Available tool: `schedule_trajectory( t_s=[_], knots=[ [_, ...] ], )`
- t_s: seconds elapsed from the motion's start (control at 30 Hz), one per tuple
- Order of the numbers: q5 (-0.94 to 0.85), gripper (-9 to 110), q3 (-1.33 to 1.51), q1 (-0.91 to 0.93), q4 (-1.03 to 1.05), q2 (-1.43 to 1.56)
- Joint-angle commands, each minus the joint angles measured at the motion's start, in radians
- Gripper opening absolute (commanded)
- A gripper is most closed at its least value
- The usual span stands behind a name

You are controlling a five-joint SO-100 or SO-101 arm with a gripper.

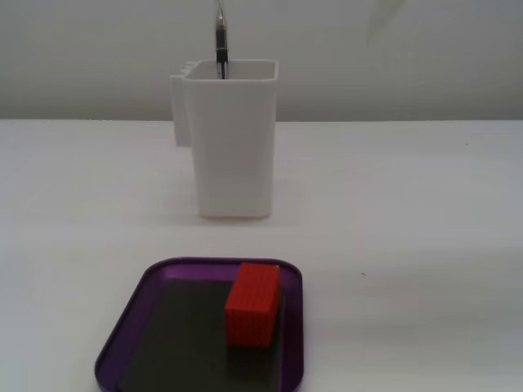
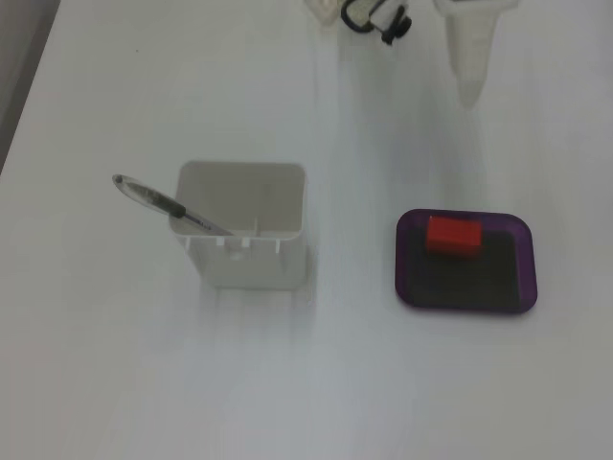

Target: Pick up the red cube and place it in the box.

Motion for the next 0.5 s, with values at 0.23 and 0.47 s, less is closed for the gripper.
schedule_trajectory(
  t_s=[0.23,0.47],
  knots=[
    [-0.008,17,0.655,0.006,-0.077,0.664],
    [0.006,17,1.060,0.008,-0.242,0.988]
  ],
)
